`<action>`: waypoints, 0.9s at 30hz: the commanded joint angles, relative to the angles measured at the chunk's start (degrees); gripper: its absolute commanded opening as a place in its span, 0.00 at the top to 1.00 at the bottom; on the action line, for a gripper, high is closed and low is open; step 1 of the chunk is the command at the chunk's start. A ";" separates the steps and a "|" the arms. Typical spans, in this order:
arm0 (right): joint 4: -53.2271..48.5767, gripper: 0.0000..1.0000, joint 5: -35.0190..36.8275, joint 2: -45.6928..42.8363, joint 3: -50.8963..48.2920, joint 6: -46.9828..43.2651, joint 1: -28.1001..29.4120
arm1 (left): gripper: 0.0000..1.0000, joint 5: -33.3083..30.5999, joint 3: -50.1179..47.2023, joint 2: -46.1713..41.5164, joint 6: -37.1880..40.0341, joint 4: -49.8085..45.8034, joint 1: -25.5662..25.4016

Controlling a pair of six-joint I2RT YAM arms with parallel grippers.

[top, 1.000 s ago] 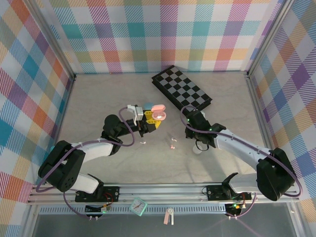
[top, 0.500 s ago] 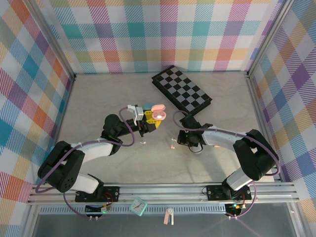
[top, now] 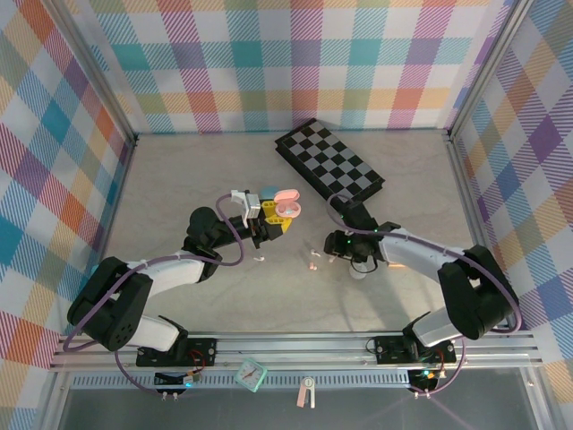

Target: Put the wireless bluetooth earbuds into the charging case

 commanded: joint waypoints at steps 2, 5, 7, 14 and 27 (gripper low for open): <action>1.65 0.47 -12.72 1.86 1.20 -8.12 -5.19 | 0.78 0.67 1.01 -0.63 0.80 1.72 -0.43; 2.86 0.47 -20.32 5.04 2.90 -11.97 -6.63 | 0.78 0.57 1.05 -0.56 0.75 1.59 -0.45; 3.84 0.47 -22.66 7.19 3.64 -13.18 -6.77 | 0.78 0.52 1.14 -0.57 0.76 1.37 -0.45; 5.79 0.54 -24.85 12.64 4.18 -13.91 -6.72 | 0.78 0.30 1.40 -1.09 1.18 0.04 -0.54; 4.49 0.56 -25.88 6.65 -1.85 -13.56 -6.73 | 0.78 0.77 1.66 -0.17 0.93 1.59 -0.54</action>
